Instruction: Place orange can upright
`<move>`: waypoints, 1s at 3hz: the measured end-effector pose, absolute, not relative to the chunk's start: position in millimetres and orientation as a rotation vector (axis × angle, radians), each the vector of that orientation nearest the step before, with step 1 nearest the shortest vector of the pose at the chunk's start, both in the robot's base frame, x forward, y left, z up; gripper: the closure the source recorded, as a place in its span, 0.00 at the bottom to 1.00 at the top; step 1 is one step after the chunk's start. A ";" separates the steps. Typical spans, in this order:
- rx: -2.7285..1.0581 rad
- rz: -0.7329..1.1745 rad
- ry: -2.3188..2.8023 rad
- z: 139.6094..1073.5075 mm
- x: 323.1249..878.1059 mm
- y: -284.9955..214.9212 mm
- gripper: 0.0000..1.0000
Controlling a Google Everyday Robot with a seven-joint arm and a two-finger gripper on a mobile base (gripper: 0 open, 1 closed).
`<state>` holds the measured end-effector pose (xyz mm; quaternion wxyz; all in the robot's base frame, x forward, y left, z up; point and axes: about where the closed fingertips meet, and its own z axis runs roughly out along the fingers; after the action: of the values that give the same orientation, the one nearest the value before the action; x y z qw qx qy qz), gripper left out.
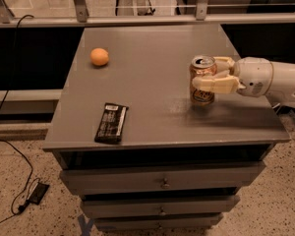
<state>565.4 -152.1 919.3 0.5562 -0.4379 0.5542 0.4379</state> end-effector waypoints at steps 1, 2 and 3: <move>-1.003 1.048 1.227 916.7 564.3 -148.1 0.27; -1.008 1.051 1.230 917.5 564.3 -145.8 0.04; -1.010 1.053 1.228 917.9 564.3 -144.1 0.00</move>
Offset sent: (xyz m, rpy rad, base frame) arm -0.0009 0.0026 -0.0027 0.0608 -0.0351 0.0031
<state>564.3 -144.1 917.9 0.5788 -0.4318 0.5251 0.4502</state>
